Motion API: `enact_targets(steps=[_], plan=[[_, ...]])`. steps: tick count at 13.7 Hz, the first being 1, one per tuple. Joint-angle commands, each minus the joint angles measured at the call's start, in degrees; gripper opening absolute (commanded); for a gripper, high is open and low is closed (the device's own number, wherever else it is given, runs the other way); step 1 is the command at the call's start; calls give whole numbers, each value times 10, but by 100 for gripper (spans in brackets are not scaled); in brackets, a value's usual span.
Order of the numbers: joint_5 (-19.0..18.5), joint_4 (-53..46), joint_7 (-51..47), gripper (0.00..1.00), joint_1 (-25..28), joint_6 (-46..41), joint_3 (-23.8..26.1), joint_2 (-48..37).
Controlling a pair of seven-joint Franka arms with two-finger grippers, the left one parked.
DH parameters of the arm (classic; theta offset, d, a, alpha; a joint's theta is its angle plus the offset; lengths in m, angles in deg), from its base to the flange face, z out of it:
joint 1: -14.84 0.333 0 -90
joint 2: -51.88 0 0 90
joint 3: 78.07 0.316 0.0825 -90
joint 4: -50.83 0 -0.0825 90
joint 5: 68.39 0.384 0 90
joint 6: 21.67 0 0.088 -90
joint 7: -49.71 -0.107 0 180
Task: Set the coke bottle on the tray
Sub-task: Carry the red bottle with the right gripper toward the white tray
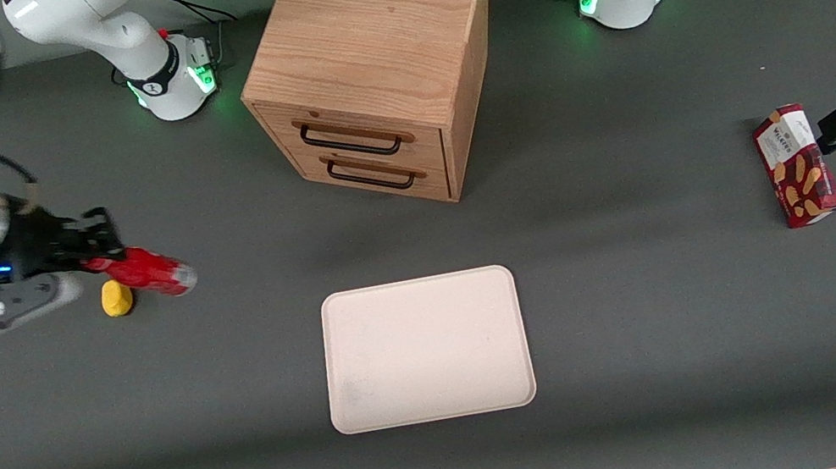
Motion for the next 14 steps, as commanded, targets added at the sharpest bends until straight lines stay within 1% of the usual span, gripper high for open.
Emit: enact_targets(steps=[1, 3, 5, 8, 10, 14], plan=[[14, -48, -129, 0, -1, 21, 53, 36], [13, -48, -189, 0, 1, 46, 88, 45], [11, -48, -222, 0, 1, 60, 105, 53], [8, -47, -222, 0, 1, 72, 106, 68], [-12, -46, -216, 0, 0, 104, 106, 93], [-17, -44, -217, 0, -1, 171, 106, 152]])
